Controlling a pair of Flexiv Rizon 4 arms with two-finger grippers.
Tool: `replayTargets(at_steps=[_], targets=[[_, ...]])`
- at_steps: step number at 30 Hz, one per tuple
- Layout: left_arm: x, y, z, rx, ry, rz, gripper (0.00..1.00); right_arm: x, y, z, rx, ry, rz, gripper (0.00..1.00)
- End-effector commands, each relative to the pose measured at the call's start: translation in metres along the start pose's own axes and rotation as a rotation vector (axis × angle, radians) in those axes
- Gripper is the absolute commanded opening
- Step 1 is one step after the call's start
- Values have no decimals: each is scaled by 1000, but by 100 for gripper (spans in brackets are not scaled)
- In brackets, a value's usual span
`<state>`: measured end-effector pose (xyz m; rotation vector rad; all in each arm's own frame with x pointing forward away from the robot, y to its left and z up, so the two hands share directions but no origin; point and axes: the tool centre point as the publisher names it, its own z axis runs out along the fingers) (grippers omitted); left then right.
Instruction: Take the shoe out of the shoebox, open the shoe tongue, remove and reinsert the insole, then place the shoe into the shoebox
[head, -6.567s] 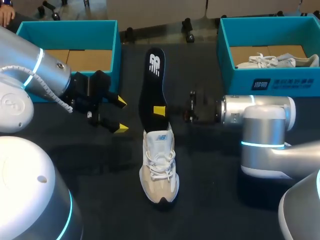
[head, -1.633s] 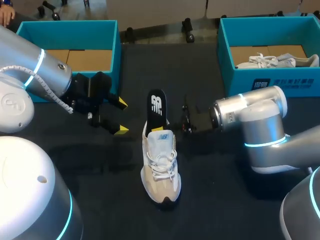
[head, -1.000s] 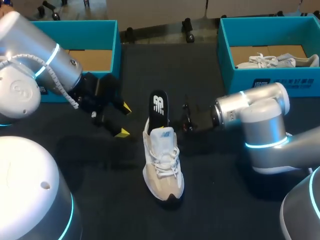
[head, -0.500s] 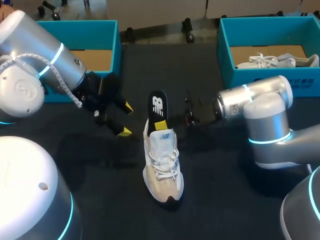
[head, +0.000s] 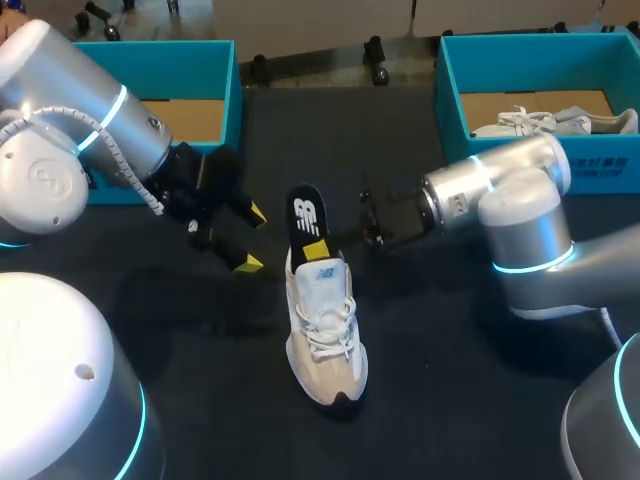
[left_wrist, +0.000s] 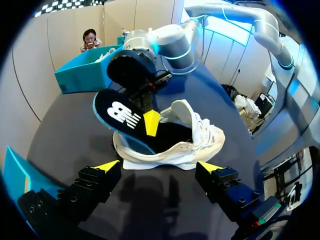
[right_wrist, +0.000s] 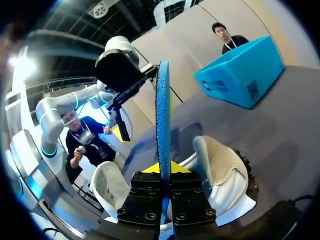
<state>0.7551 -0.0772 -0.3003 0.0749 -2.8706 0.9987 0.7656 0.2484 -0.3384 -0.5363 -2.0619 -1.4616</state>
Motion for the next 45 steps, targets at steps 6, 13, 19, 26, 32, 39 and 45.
replayTargets(at_steps=[6,13,19,26,32,39,45], targets=[[-2,-1,0,-2,-16,-3,100,0,-17,8,15,-6,40,0],[-2,-1,0,-2,-16,-3,100,3,-19,7,13,-22,41,0],[-2,-1,0,-2,-16,-3,100,4,-8,1,20,-51,1,23],[-2,-1,0,-2,-16,-3,100,1,1,-2,29,-54,-20,28],[-2,-1,0,-2,-16,-3,100,-5,6,-2,41,-37,-23,0],[-2,-1,0,-2,-16,-3,100,-1,-7,1,58,-24,11,0],[-2,-1,0,-2,-16,-3,100,3,-23,9,75,3,64,0]])
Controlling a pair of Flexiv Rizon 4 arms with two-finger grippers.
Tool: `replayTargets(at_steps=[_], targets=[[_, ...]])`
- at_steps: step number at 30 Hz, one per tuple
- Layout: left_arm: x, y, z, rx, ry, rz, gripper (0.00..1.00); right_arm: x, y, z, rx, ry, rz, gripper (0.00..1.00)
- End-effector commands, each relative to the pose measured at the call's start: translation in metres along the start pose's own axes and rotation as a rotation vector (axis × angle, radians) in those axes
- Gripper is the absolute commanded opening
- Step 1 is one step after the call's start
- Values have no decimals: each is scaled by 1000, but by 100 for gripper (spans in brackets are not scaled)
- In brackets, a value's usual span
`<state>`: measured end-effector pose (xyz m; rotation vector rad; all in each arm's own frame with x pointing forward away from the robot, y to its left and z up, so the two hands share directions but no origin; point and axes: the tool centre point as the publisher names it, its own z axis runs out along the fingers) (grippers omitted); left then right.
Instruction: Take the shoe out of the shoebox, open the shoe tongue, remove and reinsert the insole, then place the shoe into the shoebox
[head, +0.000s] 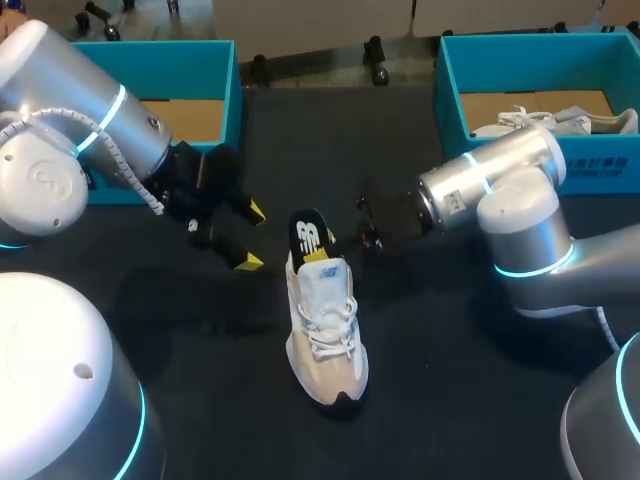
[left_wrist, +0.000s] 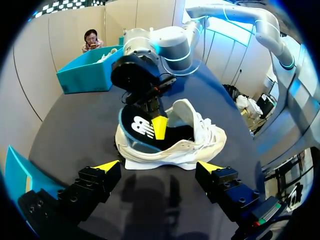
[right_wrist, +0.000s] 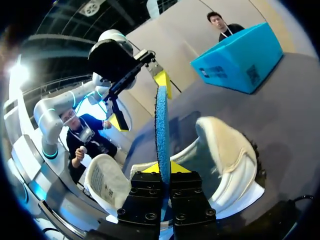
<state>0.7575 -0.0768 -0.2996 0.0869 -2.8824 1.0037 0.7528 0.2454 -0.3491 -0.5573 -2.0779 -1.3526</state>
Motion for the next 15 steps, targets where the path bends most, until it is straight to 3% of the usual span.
replayTargets(at_steps=[1,5,6,8,15], targets=[[0,0,1,-4,-1,0,100,0,-7,8,4,6,13,0],[0,0,1,-4,-1,0,100,1,-10,8,-2,0,16,0],[0,0,1,-4,-1,0,100,2,-9,7,-5,-7,8,13],[0,0,1,-4,-1,0,100,3,-5,4,-1,-19,-5,13],[0,0,1,-4,-1,0,100,1,9,-2,9,-38,-41,26]])
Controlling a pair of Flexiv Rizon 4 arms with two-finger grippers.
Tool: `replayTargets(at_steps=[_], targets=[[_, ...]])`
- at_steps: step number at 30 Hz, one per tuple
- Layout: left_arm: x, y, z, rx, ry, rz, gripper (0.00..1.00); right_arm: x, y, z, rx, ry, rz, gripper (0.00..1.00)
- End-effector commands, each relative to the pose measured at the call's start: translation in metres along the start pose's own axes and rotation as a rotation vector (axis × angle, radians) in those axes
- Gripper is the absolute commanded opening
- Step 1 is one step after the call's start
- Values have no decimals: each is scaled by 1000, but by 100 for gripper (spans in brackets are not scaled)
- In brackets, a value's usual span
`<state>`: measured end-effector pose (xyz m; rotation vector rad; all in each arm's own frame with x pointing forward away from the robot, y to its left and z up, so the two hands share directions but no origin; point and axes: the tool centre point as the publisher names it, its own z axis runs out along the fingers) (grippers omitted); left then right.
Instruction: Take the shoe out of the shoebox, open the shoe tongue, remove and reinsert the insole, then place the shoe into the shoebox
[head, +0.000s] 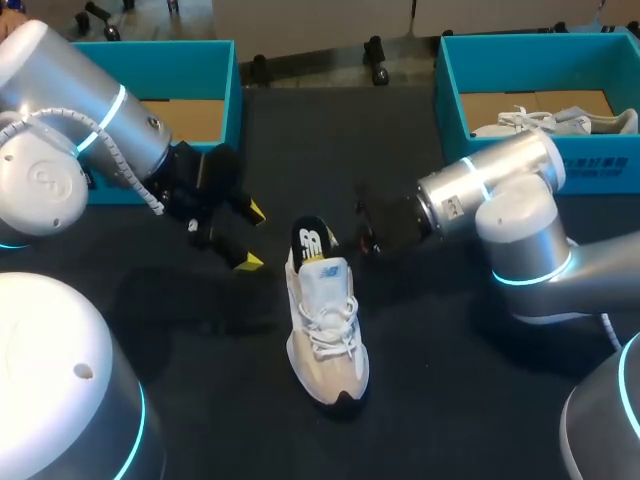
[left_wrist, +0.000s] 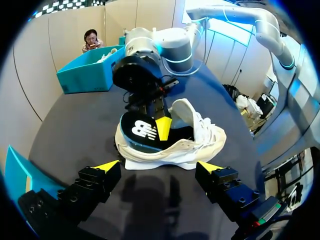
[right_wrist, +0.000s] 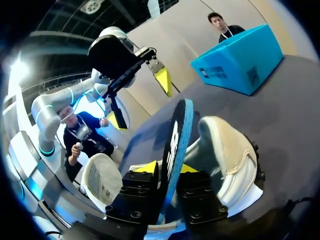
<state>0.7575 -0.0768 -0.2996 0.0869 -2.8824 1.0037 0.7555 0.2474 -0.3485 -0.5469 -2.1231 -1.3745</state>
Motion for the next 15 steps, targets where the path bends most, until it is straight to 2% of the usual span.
replayTargets(at_steps=[1,9,10,11,15], targets=[[0,0,1,-4,-1,0,100,1,8,-3,14,-8,-7,25],[0,0,1,-4,-1,0,100,-7,14,-8,20,-5,-22,18],[0,0,1,-4,-1,0,100,-8,14,-8,22,0,-20,11],[0,0,1,-4,-1,0,100,-8,13,-7,24,2,-18,0],[0,0,1,-4,-1,0,100,-5,8,-6,27,5,-4,0]])
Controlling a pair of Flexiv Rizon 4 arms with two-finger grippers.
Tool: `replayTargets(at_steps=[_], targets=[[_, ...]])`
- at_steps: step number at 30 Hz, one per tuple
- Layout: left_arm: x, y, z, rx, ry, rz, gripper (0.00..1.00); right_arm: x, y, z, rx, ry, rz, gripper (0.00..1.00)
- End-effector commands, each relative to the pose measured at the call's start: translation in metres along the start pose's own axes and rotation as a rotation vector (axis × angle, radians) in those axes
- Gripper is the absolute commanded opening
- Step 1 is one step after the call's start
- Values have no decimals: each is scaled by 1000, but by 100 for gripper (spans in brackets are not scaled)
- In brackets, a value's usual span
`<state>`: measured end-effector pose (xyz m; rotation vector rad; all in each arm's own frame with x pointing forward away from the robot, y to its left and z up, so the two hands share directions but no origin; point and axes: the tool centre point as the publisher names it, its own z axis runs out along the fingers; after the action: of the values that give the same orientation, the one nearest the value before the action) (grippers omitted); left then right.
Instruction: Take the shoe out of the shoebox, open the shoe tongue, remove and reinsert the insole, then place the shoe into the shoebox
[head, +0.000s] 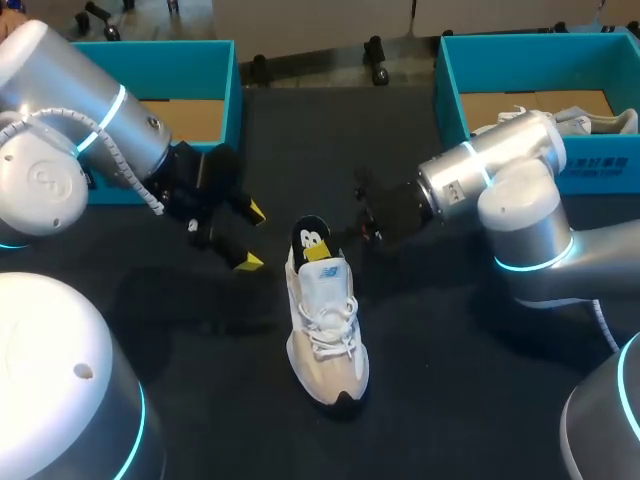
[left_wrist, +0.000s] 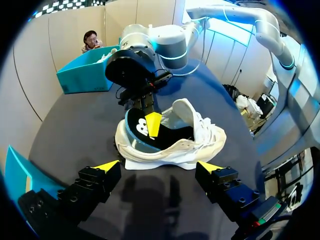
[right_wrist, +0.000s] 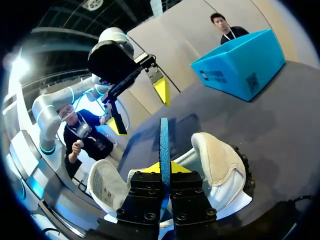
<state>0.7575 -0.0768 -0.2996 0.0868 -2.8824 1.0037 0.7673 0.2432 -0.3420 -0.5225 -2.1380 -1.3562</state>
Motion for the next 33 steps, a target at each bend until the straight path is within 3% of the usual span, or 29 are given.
replayTargets(at_steps=[1,10,16,17,18,20,23,29,33], targets=[[0,0,1,-4,-1,0,100,2,-5,4,4,0,13,0],[0,0,1,-4,-1,0,100,12,-25,14,3,17,73,0],[0,0,1,-4,-1,0,100,13,-23,13,5,5,70,0],[0,0,1,-4,-1,0,100,13,-21,12,8,-2,65,13],[0,0,1,-4,-1,0,100,14,-19,10,10,-7,59,20],[0,0,1,-4,-1,0,100,14,-14,8,12,-16,45,29],[0,0,1,-4,-1,0,100,13,-8,6,20,-24,33,35],[0,0,1,-4,-1,0,100,10,-1,4,30,-29,16,34],[0,0,1,-4,-1,0,100,5,1,3,30,-34,7,27]])
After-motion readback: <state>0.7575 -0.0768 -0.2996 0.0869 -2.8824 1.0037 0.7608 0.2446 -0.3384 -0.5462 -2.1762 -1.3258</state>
